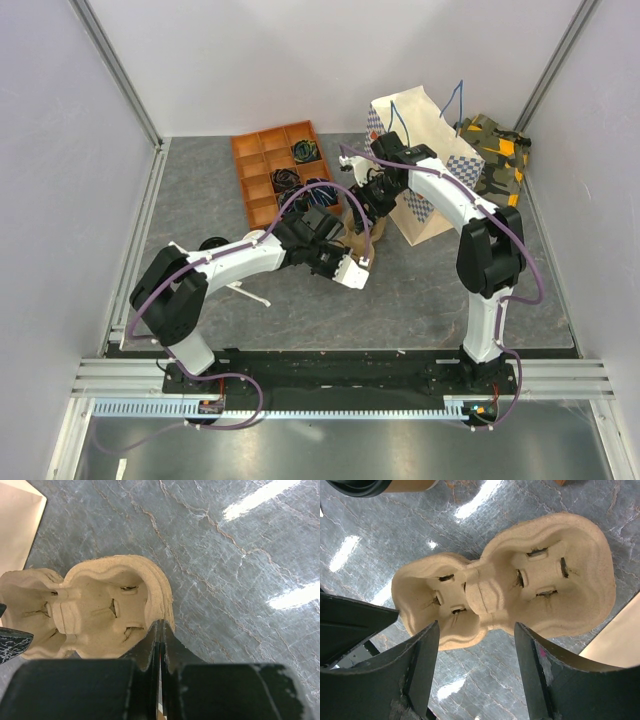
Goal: Pack the takeout coffee
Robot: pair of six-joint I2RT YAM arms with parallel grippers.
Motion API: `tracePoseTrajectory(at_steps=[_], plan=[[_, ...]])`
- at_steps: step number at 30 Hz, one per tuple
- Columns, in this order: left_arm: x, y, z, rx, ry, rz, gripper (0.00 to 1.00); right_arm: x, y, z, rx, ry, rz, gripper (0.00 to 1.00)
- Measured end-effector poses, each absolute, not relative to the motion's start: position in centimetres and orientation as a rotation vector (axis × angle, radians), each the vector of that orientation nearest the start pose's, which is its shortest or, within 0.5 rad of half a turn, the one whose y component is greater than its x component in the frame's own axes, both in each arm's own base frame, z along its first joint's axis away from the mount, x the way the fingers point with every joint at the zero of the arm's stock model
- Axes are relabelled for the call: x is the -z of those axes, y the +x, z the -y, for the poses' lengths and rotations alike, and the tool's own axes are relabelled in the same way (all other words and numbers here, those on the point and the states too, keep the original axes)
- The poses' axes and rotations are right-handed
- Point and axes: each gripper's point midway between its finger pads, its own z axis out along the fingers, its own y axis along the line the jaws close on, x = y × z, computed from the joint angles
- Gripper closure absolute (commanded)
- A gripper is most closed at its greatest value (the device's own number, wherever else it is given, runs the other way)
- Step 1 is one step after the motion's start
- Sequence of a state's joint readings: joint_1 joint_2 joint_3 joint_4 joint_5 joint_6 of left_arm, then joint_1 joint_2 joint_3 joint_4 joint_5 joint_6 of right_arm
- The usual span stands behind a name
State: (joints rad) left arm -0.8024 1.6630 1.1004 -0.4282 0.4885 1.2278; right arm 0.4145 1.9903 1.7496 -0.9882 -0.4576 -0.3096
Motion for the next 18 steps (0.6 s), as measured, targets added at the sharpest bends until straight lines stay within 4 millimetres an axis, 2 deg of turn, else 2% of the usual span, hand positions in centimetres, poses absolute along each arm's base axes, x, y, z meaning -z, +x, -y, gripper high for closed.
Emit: tracePoseTrajectory(at_steps=[1,4,7,11,18], plan=[[-8.24,24.94,32.66,0.439,2.169,-1.133,0.92,-11.87,35.96,-23.05,-0.666,-1.077,-2.532,0.3],[-8.37,25.11,32.78,0.433,2.161,-1.131,0.64,-11.92,35.95,-23.04,-0.666,-1.077,-2.531,0.29],[-8.37,25.25,32.73,0.425,2.158,-1.139,0.5,-11.92,35.97,-23.02,-0.667,-1.076,-2.531,0.28],[-8.3,25.22,32.64,0.424,2.16,-1.146,0.5,-11.92,35.97,-23.01,-0.666,-1.076,-2.531,0.27],[-8.05,25.33,32.89,0.444,2.178,-1.163,0.57,-11.92,35.99,-22.97,-0.665,-1.075,-2.532,0.25]])
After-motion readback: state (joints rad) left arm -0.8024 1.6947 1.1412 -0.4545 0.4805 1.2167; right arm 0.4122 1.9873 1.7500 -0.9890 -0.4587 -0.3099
